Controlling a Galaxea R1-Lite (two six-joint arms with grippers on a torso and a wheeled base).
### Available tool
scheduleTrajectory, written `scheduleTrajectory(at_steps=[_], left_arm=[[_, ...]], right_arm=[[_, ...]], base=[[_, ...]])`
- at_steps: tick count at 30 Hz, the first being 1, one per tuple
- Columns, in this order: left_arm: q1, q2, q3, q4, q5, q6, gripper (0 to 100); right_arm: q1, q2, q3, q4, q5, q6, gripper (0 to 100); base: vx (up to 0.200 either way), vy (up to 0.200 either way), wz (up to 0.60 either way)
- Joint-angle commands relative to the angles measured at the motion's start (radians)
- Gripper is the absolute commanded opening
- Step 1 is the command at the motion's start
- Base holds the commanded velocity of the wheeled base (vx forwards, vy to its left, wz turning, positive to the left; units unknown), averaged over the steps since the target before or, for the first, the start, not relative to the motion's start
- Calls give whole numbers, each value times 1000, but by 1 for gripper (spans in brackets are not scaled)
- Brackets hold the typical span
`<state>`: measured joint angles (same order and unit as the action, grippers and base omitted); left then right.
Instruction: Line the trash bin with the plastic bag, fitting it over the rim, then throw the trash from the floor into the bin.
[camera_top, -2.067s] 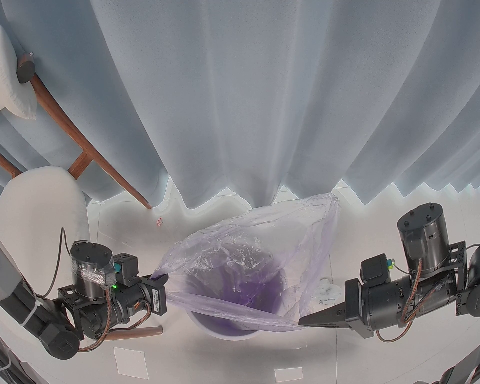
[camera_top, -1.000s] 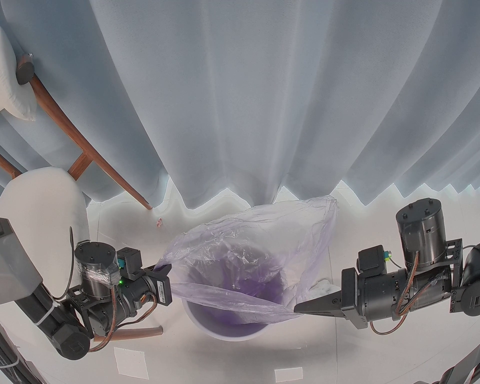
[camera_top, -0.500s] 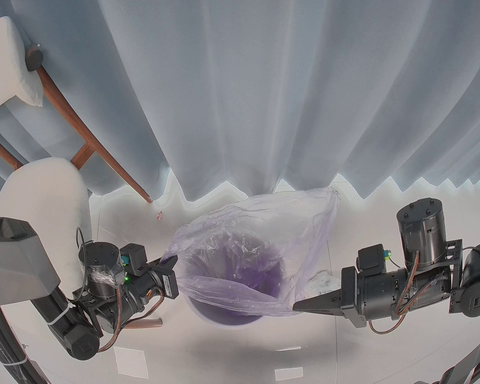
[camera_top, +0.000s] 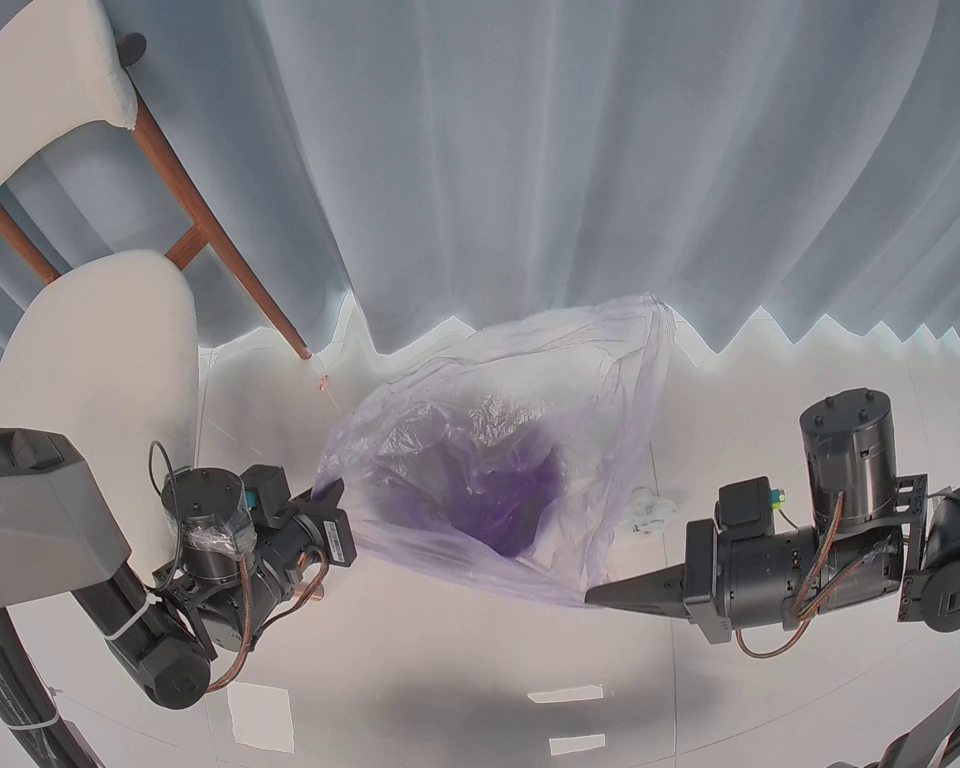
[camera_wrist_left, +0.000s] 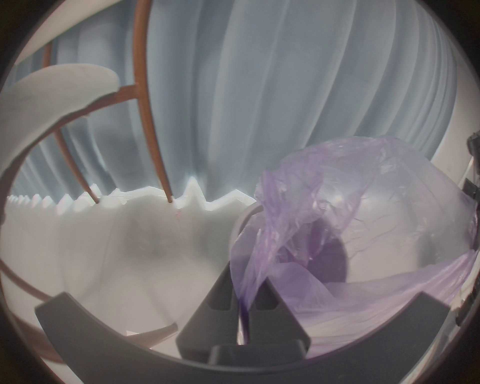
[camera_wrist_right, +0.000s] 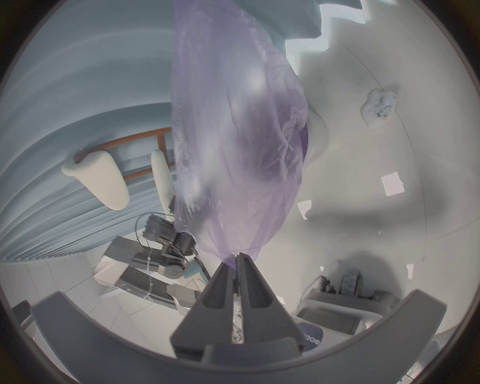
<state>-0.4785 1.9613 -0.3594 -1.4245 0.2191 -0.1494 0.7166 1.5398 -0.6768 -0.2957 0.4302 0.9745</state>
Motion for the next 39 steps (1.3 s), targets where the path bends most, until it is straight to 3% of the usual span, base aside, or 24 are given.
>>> scheduleTrajectory(at_steps=[1,7,12,18,23,32,39], left_arm=[[0,5,-56,4,71,1,0],[6,22,-62,-2,68,5,0],[41,45,-81,-4,-17,2,0],[46,94,-93,-7,-32,-4,0],[77,151,-253,25,-32,1,0],[173,146,-449,280,-44,2,0],[205,145,-573,490,-40,-1,0]], right_arm=[[-34,-1,5,-63,-2,1,0],[-97,-7,22,-151,-5,1,0],[-187,36,-23,-195,1,-5,0],[-215,117,-38,-246,5,-33,0],[-243,224,-155,-249,2,-86,0],[-266,376,-385,-250,2,-85,0],[-261,505,-581,-235,1,-85,0]], base=[[0,0,0],[0,0,0],[0,0,0],[0,0,0],[0,0,0],[0,0,0],[0,0,0]])
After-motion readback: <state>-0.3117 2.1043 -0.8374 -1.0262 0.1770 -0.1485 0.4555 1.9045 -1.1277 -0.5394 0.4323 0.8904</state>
